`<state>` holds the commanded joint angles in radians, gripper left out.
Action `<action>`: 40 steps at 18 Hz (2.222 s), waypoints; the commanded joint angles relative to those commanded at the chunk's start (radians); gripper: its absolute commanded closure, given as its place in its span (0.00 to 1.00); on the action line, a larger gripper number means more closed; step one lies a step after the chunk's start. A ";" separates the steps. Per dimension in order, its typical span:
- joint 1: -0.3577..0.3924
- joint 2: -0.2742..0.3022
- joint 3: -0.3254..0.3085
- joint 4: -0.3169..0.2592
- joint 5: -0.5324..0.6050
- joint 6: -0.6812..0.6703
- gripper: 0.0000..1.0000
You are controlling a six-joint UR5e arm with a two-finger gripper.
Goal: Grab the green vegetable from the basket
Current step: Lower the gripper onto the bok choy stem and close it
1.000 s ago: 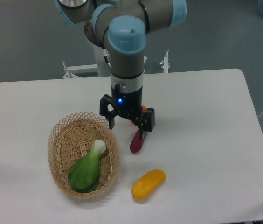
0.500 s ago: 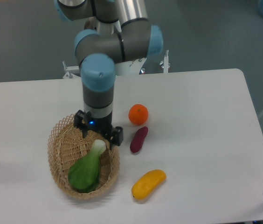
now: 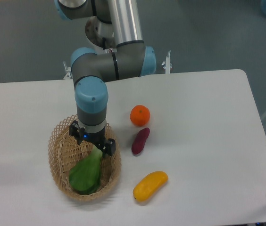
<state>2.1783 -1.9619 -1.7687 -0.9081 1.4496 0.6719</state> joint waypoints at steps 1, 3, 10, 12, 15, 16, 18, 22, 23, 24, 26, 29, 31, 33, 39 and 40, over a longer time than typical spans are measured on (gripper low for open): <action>0.000 -0.003 0.003 0.003 0.000 0.000 0.00; -0.002 -0.012 -0.011 0.044 0.003 0.000 0.00; -0.011 -0.035 -0.020 0.075 0.031 -0.021 0.00; -0.012 -0.037 -0.021 0.075 0.031 -0.025 0.00; -0.014 -0.044 -0.023 0.075 0.031 -0.031 0.00; -0.021 -0.048 -0.021 0.075 0.032 -0.035 0.00; -0.025 -0.051 -0.021 0.077 0.044 -0.035 0.00; -0.026 -0.057 -0.020 0.077 0.051 -0.037 0.00; -0.026 -0.057 -0.020 0.077 0.051 -0.037 0.00; -0.026 -0.058 -0.020 0.077 0.051 -0.037 0.00; -0.028 -0.063 -0.020 0.077 0.054 -0.037 0.00; -0.029 -0.061 -0.020 0.077 0.080 -0.040 0.23; -0.034 -0.055 -0.018 0.081 0.081 -0.041 0.39; -0.034 -0.055 -0.018 0.080 0.081 -0.041 0.47; -0.034 -0.052 -0.015 0.081 0.081 -0.041 0.61; -0.034 -0.051 -0.014 0.081 0.081 -0.041 0.63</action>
<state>2.1445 -2.0126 -1.7825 -0.8268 1.5309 0.6305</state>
